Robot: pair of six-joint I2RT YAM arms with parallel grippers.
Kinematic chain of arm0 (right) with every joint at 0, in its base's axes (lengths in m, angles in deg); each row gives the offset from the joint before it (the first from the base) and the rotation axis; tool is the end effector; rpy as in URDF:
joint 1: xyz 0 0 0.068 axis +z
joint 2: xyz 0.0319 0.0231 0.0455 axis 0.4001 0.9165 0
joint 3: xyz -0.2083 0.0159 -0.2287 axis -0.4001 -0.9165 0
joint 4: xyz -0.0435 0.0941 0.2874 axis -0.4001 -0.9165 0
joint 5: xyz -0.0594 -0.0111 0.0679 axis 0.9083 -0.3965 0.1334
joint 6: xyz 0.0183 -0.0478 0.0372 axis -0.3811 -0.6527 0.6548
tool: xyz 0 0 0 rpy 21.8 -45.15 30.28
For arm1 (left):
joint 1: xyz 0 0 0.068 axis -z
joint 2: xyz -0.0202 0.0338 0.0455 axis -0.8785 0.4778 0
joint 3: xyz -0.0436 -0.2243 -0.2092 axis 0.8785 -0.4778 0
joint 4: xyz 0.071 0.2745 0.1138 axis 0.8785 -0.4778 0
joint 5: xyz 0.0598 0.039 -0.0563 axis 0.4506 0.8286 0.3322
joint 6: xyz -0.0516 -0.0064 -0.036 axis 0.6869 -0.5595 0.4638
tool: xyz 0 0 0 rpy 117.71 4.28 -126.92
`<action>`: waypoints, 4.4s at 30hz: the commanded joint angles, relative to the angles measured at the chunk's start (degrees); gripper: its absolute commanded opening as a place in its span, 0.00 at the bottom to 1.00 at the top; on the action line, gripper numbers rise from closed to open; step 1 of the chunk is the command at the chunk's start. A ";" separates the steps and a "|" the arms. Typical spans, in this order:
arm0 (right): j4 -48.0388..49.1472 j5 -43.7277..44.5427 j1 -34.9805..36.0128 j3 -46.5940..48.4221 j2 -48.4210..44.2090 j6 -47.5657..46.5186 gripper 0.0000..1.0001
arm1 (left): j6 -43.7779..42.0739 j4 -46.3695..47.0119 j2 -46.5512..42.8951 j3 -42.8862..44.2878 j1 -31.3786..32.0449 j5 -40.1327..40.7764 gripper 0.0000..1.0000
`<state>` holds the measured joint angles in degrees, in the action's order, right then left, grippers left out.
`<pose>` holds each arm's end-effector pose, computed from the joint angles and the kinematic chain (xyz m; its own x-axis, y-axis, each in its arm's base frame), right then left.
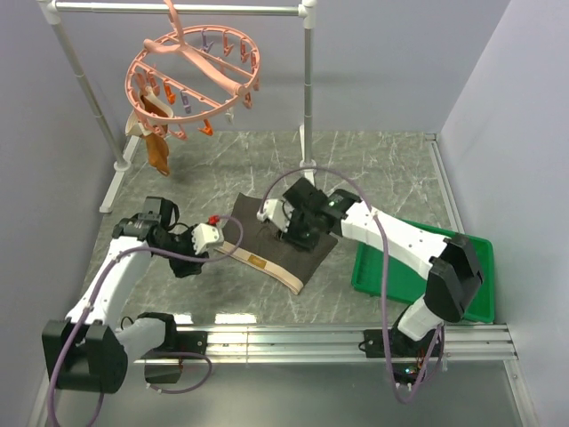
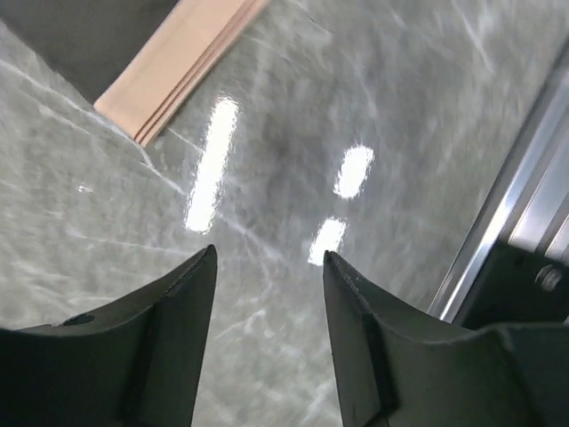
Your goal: Clip the underwear to the hanger
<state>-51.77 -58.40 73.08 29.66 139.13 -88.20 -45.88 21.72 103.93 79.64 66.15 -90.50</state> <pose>0.2344 0.2871 0.2837 -0.1277 -0.8769 -0.4633 -0.9795 0.1850 -0.0801 0.1980 -0.0407 0.2549 -0.2404 0.7948 -0.5573 0.9478 0.3160 0.0418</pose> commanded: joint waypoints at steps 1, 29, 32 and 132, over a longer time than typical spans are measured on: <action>-1.39 0.60 -2.56 1.16 3.08 1.84 0.41 | 13.70 8.02 3.00 1.16 0.14 -3.53 0.56; 5.81 -14.40 11.41 -4.31 12.67 15.36 0.36 | 54.36 31.25 45.90 20.48 8.50 9.21 0.57; 5.83 -13.45 10.10 -0.62 8.73 15.99 0.40 | 53.49 30.20 45.29 22.25 8.14 6.33 0.61; 17.08 1.41 -0.88 22.77 23.29 21.35 0.59 | 68.70 14.64 19.95 8.45 -34.04 -15.93 0.67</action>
<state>-29.37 -60.70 75.24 56.37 159.78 -63.08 20.83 35.89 121.57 87.18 31.92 -108.01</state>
